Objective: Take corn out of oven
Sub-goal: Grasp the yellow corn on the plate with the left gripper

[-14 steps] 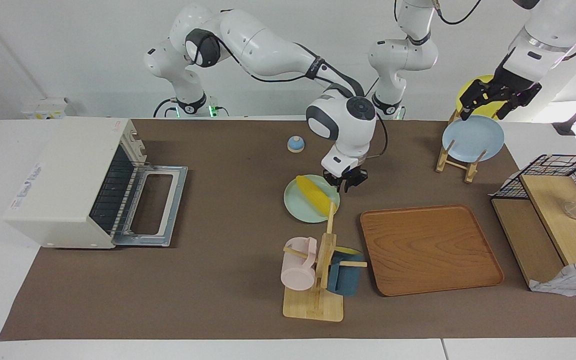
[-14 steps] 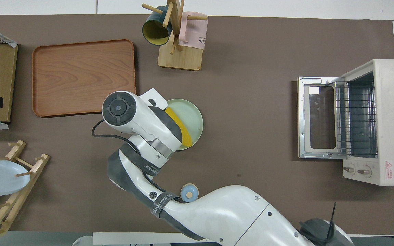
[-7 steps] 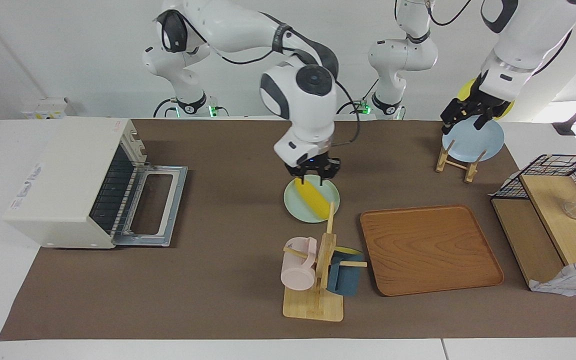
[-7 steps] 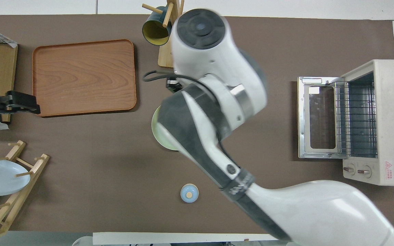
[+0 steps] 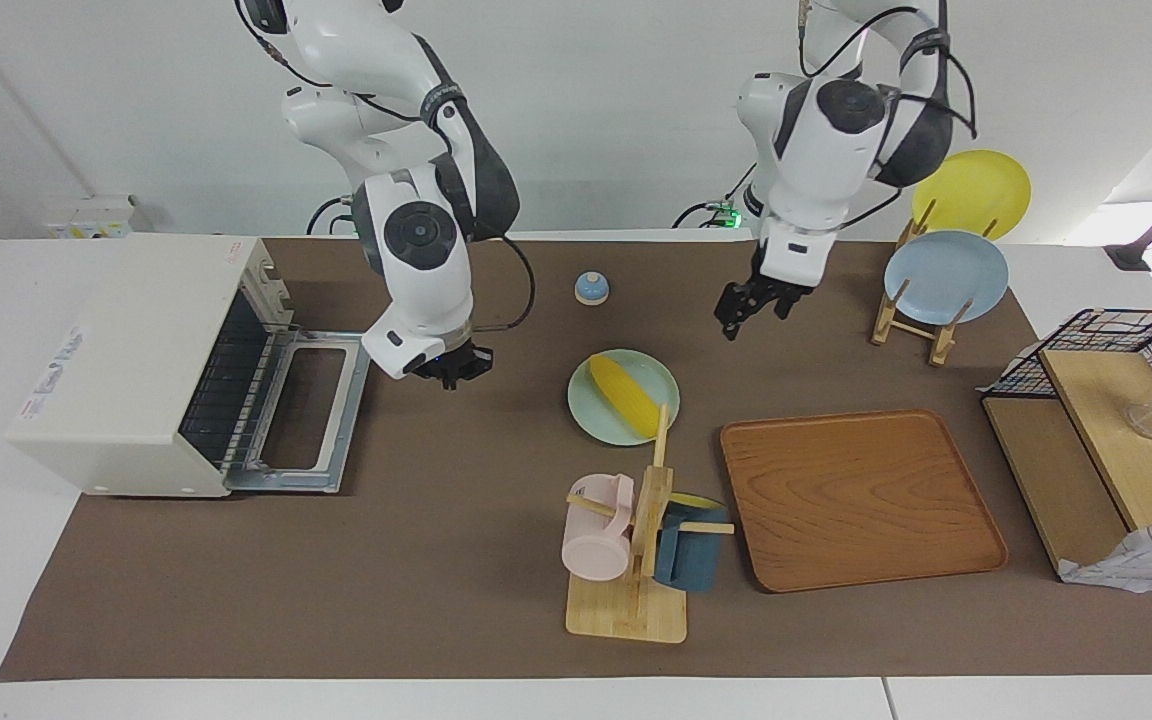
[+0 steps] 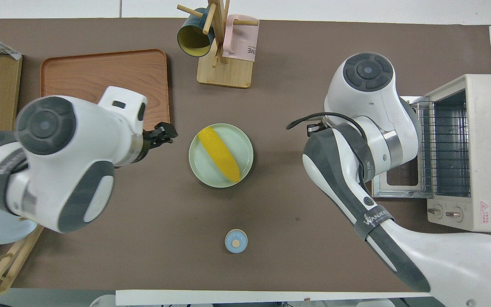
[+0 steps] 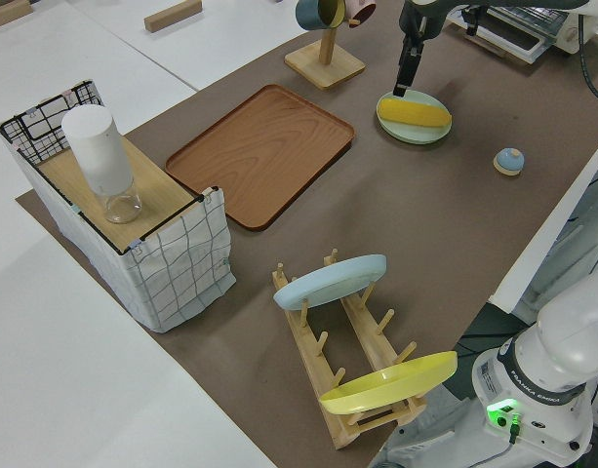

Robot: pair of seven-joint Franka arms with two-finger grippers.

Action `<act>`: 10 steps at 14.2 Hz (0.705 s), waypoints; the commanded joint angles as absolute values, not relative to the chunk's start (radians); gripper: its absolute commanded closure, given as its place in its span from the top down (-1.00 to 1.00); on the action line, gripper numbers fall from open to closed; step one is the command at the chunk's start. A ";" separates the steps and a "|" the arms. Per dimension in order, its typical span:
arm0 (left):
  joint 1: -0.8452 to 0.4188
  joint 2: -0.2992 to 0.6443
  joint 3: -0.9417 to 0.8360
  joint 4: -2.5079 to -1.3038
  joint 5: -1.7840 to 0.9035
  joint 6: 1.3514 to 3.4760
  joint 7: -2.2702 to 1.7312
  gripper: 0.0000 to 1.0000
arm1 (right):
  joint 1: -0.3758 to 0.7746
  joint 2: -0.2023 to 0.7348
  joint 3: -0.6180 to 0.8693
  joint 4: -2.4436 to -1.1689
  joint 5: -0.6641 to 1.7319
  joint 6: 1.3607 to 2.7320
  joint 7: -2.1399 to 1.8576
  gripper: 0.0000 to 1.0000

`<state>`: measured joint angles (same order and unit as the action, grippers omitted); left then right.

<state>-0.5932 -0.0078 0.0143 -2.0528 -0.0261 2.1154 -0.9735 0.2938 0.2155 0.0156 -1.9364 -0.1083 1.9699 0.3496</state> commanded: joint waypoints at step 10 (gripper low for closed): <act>-0.756 0.325 0.034 -1.971 -0.017 2.319 -1.138 0.89 | 0.176 0.265 0.031 -2.057 -0.356 2.060 0.270 -1.00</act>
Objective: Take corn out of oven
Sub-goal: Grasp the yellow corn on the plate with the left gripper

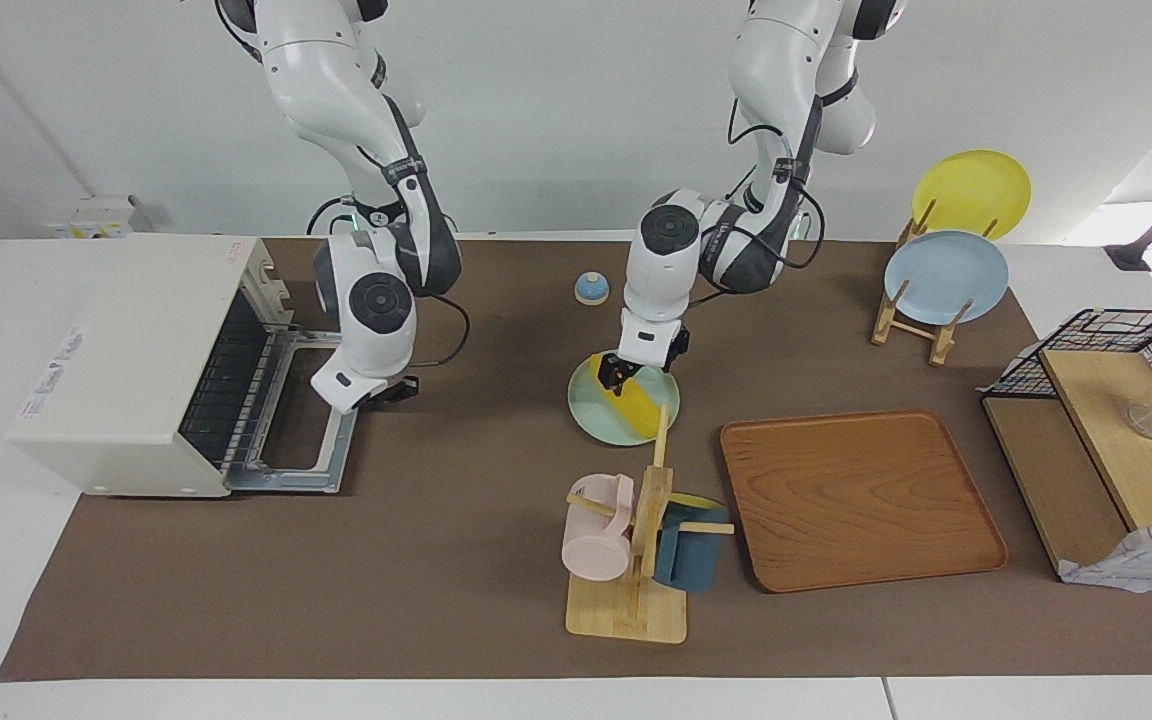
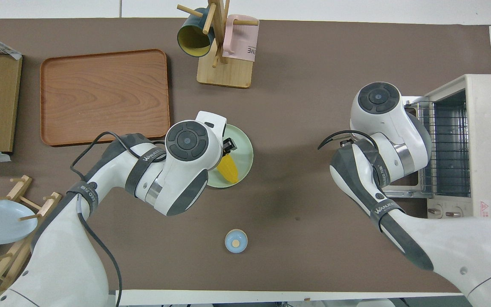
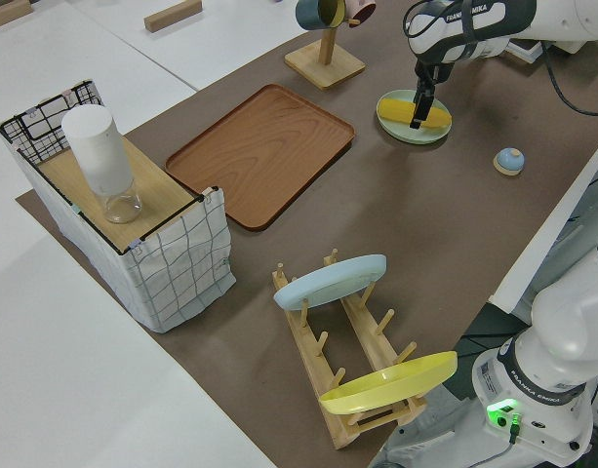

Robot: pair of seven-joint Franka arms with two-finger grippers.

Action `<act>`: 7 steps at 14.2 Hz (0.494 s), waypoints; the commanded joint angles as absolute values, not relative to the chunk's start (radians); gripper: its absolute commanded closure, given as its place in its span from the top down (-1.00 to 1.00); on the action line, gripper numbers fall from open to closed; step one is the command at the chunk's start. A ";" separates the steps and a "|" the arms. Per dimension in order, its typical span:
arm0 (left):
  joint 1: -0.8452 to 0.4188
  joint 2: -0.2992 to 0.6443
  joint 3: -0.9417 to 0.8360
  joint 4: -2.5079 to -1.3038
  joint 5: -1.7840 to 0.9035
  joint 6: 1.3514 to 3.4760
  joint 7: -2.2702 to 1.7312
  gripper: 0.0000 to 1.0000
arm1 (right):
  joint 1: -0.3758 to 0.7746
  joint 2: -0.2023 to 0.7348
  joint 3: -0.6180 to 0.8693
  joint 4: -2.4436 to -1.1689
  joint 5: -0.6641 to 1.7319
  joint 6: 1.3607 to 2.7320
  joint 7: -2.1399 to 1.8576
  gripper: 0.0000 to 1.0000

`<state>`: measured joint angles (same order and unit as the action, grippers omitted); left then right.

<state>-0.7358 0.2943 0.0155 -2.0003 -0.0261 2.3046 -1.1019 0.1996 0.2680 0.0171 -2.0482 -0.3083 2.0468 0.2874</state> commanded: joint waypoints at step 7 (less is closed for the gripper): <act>-0.671 0.255 0.048 -1.885 0.060 2.158 -1.111 -1.00 | 0.184 0.267 0.032 -1.893 -0.466 1.821 0.080 -1.00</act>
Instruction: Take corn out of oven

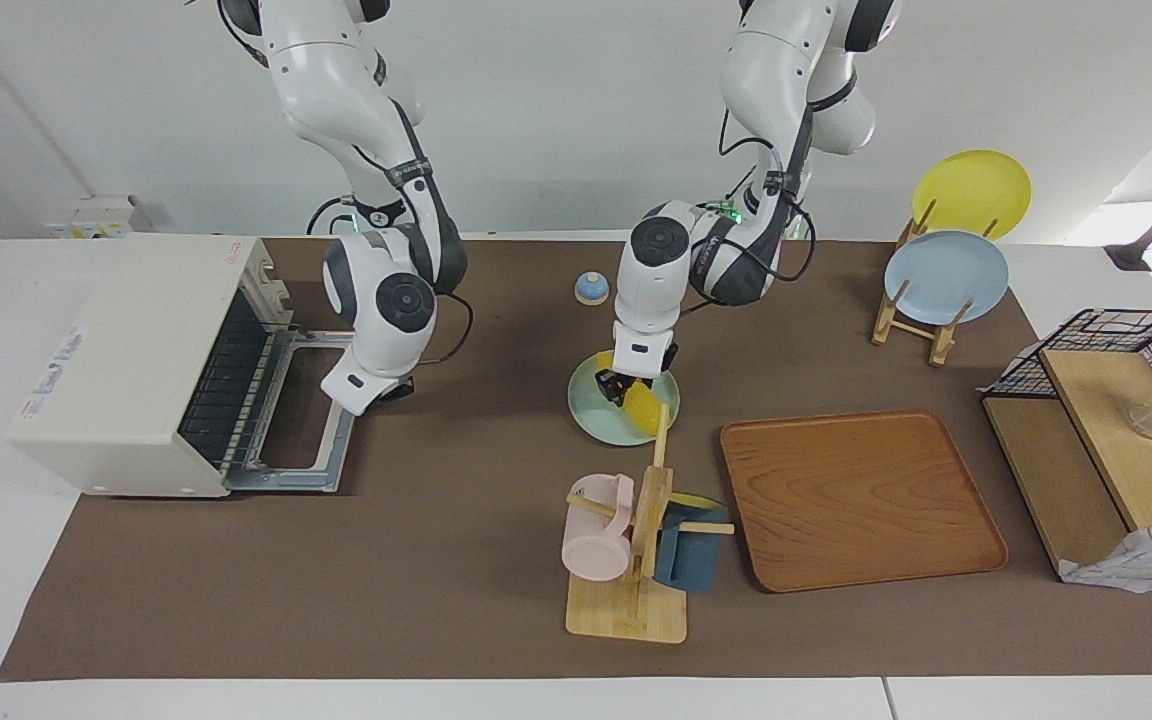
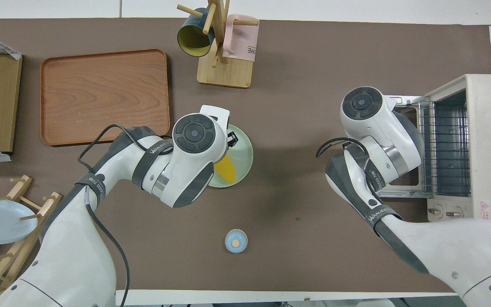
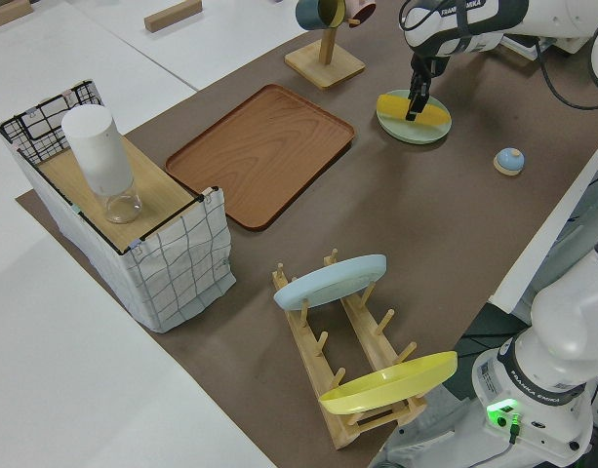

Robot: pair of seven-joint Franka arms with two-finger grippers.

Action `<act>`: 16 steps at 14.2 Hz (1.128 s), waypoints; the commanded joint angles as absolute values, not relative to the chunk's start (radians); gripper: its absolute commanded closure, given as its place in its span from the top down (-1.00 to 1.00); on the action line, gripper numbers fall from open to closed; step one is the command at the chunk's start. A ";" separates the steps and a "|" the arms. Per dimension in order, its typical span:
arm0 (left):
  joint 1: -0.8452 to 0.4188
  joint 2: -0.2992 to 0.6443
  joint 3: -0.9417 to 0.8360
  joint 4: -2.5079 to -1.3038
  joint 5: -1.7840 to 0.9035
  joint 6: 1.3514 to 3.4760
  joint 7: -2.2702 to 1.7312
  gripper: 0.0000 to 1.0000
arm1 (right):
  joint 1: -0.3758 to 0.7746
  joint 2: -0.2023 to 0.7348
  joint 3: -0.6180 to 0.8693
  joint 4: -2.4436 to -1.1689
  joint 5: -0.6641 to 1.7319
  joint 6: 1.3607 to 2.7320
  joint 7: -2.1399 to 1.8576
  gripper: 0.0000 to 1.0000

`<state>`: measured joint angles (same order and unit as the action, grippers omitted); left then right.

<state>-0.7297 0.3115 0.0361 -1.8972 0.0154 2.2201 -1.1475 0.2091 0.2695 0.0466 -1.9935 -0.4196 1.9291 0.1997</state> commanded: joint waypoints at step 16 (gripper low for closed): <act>-0.212 0.333 0.044 -1.652 0.049 1.950 -0.137 1.00 | -0.092 -0.010 0.026 -1.847 -0.146 1.721 -0.215 1.00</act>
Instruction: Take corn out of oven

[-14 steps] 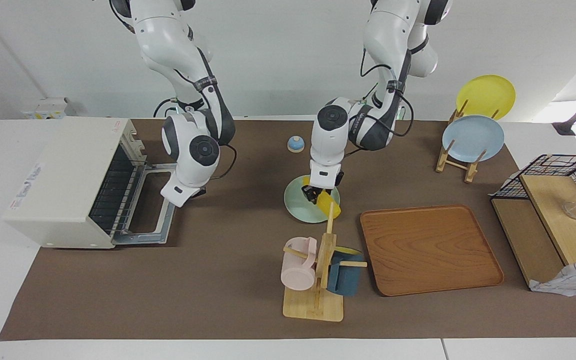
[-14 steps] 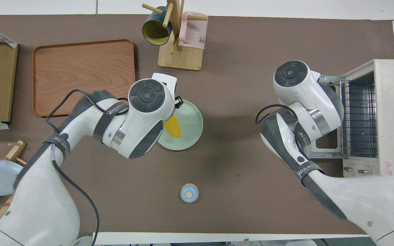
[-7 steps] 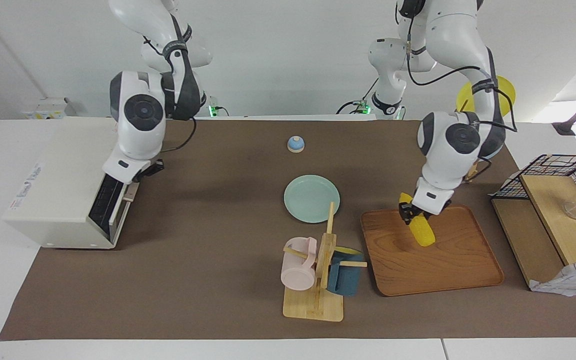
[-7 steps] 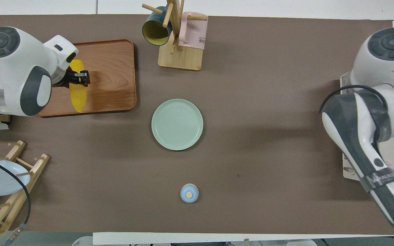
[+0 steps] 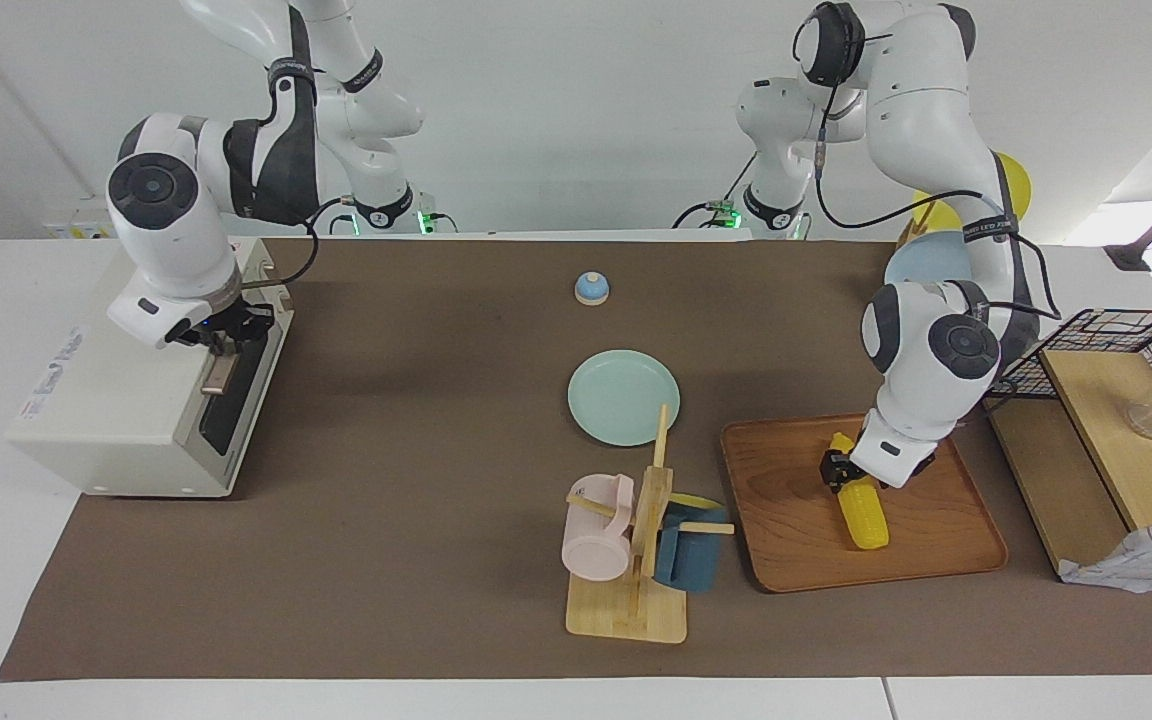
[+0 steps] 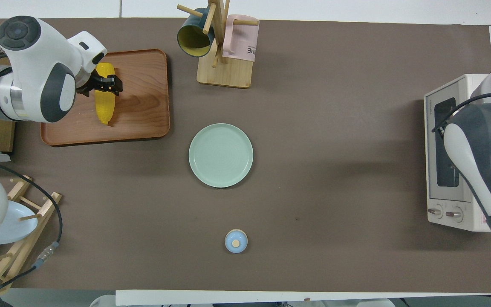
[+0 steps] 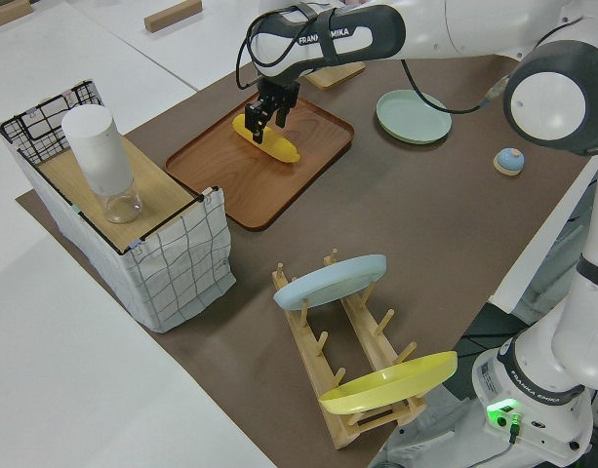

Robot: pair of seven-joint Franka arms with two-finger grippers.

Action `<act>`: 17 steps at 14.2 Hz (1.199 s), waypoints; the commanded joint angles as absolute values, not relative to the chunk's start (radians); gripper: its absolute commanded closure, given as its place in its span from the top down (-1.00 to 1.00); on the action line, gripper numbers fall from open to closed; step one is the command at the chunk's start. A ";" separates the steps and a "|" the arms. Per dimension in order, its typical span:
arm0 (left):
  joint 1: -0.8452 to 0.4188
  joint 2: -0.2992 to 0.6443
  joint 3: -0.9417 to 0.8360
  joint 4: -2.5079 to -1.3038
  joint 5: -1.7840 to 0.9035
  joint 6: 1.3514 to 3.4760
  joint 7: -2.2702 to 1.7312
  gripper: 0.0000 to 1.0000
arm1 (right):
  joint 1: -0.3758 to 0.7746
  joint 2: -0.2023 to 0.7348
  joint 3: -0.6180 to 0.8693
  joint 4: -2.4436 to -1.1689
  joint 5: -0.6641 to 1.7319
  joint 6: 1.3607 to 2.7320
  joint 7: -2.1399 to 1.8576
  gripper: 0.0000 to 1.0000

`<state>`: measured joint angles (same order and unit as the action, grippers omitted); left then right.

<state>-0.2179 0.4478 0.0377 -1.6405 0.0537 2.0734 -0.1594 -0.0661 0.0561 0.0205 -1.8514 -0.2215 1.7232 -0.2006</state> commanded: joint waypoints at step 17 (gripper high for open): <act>-0.124 -0.031 0.052 -1.508 0.005 1.335 0.040 1.00 | -0.103 0.017 0.025 -1.436 -0.009 1.376 -0.110 1.00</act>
